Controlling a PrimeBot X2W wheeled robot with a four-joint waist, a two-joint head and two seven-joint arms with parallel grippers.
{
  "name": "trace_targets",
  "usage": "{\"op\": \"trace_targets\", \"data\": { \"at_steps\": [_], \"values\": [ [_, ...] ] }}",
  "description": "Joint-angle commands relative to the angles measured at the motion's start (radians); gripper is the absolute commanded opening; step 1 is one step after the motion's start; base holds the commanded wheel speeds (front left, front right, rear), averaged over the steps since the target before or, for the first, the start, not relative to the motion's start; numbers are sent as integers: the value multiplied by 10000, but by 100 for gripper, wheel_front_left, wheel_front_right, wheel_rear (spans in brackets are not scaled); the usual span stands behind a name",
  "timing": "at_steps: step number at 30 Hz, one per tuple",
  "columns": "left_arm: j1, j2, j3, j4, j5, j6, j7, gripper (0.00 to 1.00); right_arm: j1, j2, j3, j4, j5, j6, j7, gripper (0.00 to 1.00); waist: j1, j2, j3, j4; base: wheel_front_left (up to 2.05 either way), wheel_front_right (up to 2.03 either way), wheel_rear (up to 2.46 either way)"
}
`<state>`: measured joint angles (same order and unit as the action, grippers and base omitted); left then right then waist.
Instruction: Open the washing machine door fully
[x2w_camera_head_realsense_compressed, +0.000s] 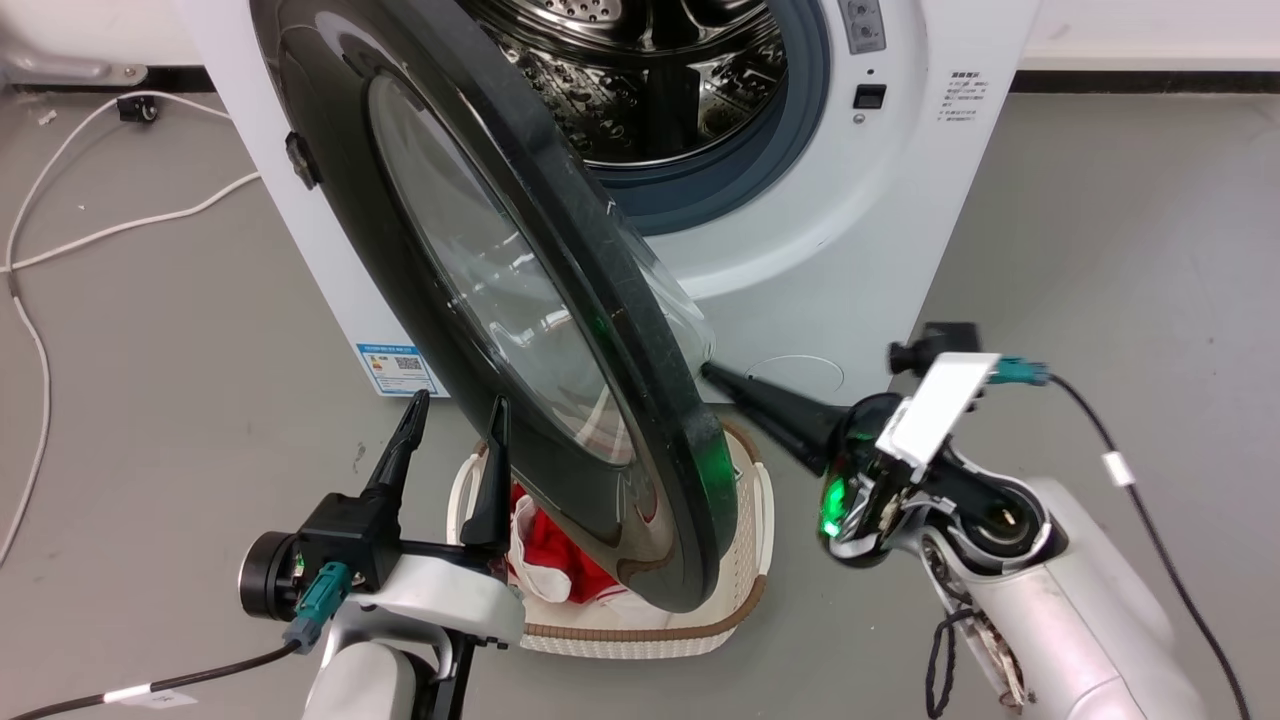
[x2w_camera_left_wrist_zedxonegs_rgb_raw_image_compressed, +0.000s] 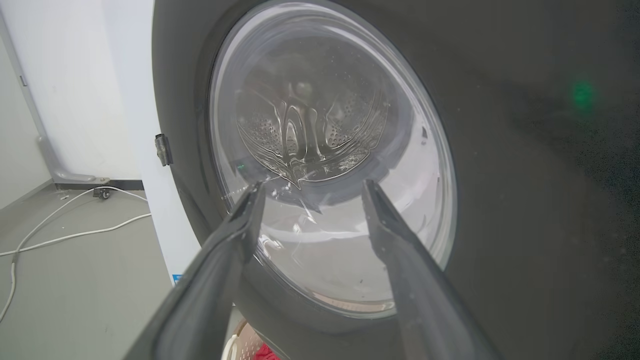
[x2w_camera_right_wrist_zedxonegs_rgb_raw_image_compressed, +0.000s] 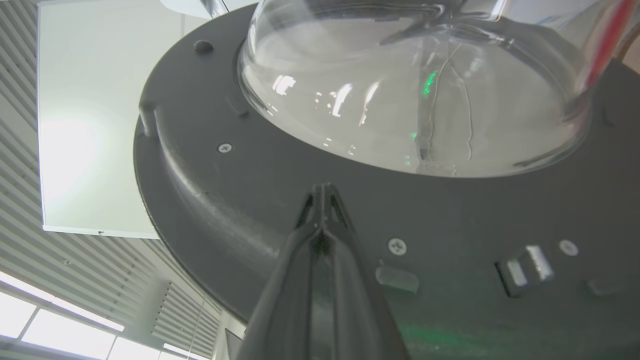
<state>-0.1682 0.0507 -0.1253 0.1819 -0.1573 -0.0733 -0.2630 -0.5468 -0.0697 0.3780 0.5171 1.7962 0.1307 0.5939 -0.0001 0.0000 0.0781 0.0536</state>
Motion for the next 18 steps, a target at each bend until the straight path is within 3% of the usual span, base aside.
{"op": "trace_targets", "data": {
  "at_steps": [1,9,18],
  "values": [
    [109,-10,3,22,-30,54,-26,100,208,-96,-165,-123,-268,0,-573,0,1,0,-51,-33,0,0,0],
    [334,-8,106,147,-34,118,-26,100,1024,-487,-1425,-629,-1421,0,-3998,0,1,0,-368,-195,0,0,0],
    [643,-10,324,287,-18,211,-26,100,2942,-1022,-2776,-1950,-1757,0,-6013,0,1,0,-629,-411,0,0,0]
  ]
}}
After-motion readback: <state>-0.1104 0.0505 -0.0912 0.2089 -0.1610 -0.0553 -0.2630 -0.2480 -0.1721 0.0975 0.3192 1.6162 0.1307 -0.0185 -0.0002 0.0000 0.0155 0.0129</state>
